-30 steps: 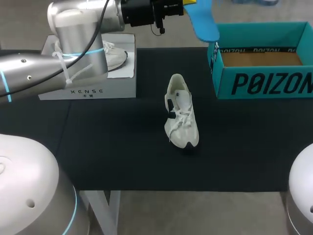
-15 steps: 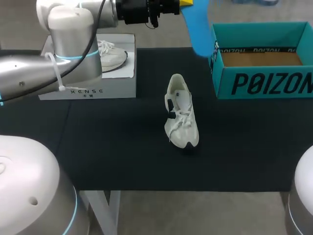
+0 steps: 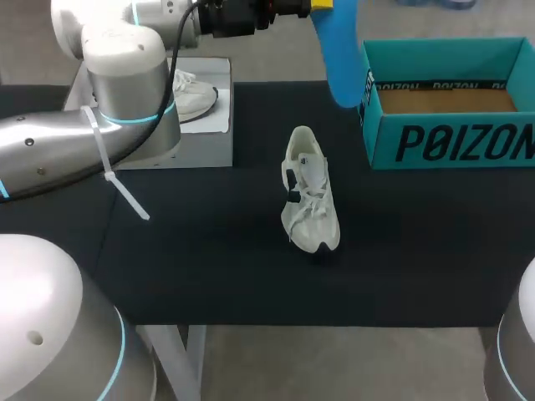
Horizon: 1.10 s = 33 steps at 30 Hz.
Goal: Take the shoe out of the shoebox, open the shoe tongue, remove and reinsert the insole, then place the shoe into the shoebox
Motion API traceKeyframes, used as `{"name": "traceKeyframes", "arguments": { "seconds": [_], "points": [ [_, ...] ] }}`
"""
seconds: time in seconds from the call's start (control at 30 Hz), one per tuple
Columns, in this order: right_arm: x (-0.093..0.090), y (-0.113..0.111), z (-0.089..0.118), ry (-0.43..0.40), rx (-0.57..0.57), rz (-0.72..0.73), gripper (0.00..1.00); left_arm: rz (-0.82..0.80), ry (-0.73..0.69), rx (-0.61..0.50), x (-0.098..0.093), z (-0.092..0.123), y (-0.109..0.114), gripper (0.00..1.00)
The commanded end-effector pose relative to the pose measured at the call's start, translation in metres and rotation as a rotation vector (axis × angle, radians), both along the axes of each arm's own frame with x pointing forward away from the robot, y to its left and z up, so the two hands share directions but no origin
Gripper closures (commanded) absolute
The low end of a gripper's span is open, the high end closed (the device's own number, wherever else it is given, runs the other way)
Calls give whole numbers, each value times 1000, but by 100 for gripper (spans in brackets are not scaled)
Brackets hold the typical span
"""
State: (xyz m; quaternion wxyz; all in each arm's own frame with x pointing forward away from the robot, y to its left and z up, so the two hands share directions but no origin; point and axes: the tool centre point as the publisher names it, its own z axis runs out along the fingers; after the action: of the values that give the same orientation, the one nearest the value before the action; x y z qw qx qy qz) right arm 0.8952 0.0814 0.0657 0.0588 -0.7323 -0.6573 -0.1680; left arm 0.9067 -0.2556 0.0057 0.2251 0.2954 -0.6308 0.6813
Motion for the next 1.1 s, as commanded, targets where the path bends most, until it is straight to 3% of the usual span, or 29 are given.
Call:
{"name": "traceKeyframes", "arguments": {
  "seconds": [0.03, 0.1, 0.13, 0.6, 0.7, 0.97, 1.1],
  "points": [
    [0, -3, -4, -13, 50, -6, 0, 105, -806, -41, 1, -5, 1, 100],
    [0, -4, -3, -18, 69, -5, 0, 127, -947, -35, 2, -7, 3, 100],
    [0, -5, -4, -33, 110, -8, 0, 138, -1105, -23, 1, -9, 4, 100],
    [1, -13, -10, -9, 139, -29, 0, 130, -1101, -38, 2, -8, 4, 100],
    [2, -13, -10, -9, 141, -25, 0, 100, -1250, -20, 4, -4, 5, 100],
    [2, -16, -10, -25, 170, -28, 0, 53, -1371, 26, 11, 9, 11, 100],
    [2, -19, -12, -22, 171, -35, 0, -14, -1508, 49, 14, 19, 16, 100]
  ]
}}
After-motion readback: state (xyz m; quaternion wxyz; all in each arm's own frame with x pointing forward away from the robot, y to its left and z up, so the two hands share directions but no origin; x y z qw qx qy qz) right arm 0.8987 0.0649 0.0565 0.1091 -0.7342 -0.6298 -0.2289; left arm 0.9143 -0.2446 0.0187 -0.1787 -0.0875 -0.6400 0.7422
